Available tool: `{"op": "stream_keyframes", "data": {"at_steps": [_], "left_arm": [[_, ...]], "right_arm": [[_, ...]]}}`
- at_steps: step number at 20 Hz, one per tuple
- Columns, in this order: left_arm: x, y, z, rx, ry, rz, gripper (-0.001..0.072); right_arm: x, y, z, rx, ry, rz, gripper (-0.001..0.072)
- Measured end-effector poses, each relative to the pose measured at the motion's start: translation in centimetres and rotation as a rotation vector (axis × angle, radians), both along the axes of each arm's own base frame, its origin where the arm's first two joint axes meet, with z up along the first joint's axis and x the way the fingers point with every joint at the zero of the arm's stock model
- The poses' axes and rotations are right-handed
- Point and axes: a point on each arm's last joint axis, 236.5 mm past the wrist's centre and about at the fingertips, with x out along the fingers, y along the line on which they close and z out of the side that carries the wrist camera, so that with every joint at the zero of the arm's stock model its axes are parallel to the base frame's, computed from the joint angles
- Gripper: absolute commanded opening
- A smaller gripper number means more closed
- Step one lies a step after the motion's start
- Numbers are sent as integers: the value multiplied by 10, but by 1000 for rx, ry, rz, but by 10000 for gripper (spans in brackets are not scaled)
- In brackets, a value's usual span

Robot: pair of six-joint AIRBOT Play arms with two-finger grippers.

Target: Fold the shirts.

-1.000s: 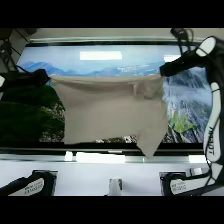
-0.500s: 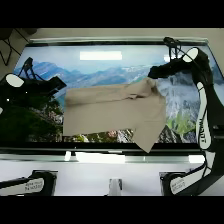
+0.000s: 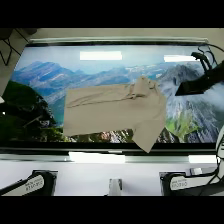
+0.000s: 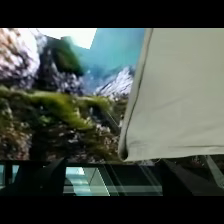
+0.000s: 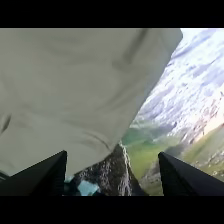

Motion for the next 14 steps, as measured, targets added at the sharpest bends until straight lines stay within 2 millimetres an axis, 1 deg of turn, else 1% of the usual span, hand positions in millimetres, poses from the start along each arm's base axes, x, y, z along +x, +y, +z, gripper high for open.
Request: {"op": "stream_keyframes", "data": {"at_steps": [2,3,6,7,11,14], "left_arm": [[-20,-10,-17,-49,34,7,672],[-27,-13,-24,-63,44,15,671],[-35,-21,-37,-93,46,38,670],[-35,-21,-40,-94,40,45,671],[-34,-22,-45,-99,28,58,671],[-33,-22,-46,-98,22,63,669]], "right_arm": [[-21,-7,-4,-3,44,-4,562],[-31,-7,-7,1,65,-3,562],[-52,-7,-16,5,109,-4,559],[-57,-7,-18,7,120,-4,540],[-67,-5,-25,13,142,-5,540],[-69,-4,-27,14,148,-3,543]]}}
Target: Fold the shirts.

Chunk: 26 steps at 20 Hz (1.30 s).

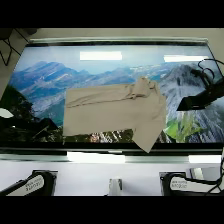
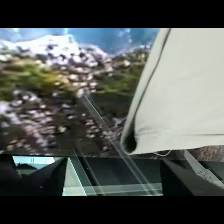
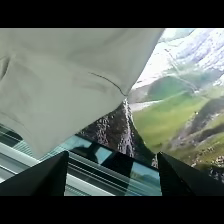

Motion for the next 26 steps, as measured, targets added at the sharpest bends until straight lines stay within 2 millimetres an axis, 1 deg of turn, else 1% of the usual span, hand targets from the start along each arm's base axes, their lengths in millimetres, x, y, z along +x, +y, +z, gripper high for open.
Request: {"op": "stream_keyframes", "data": {"at_steps": [4,12,17,20,23,24,25,26], "left_arm": [[0,-2,-1,0,-2,-5,669],[-2,-12,-6,-23,24,-26,670],[-1,-21,-17,-34,47,-44,670],[2,-30,-25,-41,55,-60,669],[6,-40,-28,-51,54,-64,668],[8,-42,-30,-53,52,-62,655],[10,-44,-31,-56,51,-59,592],[14,-47,-33,-60,43,-49,590]], "right_arm": [[-4,0,-3,1,16,1,545],[-21,5,-21,17,79,-1,544],[-21,5,-24,17,80,-4,543],[-21,5,-24,16,77,-6,543],[-21,5,-25,16,78,-6,542],[-21,5,-24,17,79,-5,542],[-22,5,-24,18,82,-4,542],[-23,6,-24,20,86,-3,542]]}}
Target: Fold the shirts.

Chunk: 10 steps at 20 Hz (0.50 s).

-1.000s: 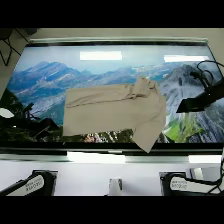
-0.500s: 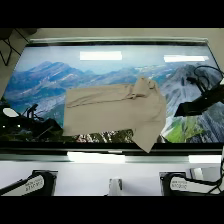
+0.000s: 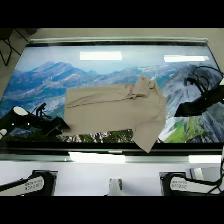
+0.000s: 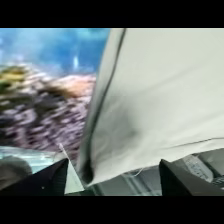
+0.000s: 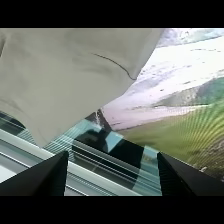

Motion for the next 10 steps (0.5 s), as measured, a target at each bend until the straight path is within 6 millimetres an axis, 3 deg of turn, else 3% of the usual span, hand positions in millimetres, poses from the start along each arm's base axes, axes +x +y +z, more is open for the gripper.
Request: {"op": "stream_keyframes", "data": {"at_steps": [1,2,4,5,10], "left_arm": [[2,-3,-1,-9,0,7,525],[4,-6,-4,-15,0,13,350],[6,-10,-11,-12,3,12,114],[7,-13,-14,-13,2,12,33],[10,-20,-13,-17,-16,-25,30]], "right_arm": [[0,0,0,1,1,0,542],[-2,1,0,3,8,0,542],[-2,1,0,3,10,-2,542],[-2,1,1,4,12,-4,542],[-7,2,-6,8,33,-16,543]]}}
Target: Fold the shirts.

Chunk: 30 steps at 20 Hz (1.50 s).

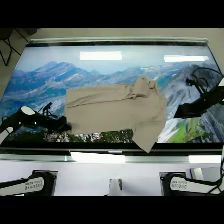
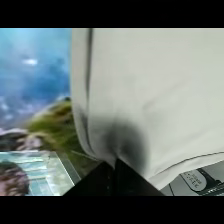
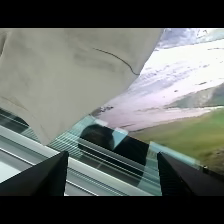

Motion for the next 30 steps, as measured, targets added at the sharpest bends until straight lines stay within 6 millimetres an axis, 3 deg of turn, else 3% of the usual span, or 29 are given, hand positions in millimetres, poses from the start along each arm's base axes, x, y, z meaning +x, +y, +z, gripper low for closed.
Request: {"op": "stream_keyframes", "data": {"at_steps": [9,13,20,21,22,23,27,29,30], "left_arm": [[7,0,19,8,-73,-48,29],[8,-2,26,3,-95,-53,29],[9,-3,40,1,-133,-66,29],[9,-3,42,2,-140,-67,29],[9,-3,44,3,-146,-68,30],[10,-3,47,4,-153,-69,29],[13,-3,61,9,-195,-74,29],[25,-2,84,20,-268,-76,28],[38,0,106,32,-332,-68,29]], "right_arm": [[-12,4,-46,1,23,-31,541],[-13,9,-66,12,15,-60,493],[10,28,-99,94,-24,-157,479],[13,32,-103,102,-23,-158,417],[14,38,-106,109,-20,-154,167],[16,41,-111,104,-21,-146,30],[28,45,-113,64,-64,-121,24],[45,42,-89,48,-151,-84,24],[59,42,-66,44,-231,-54,24]]}}
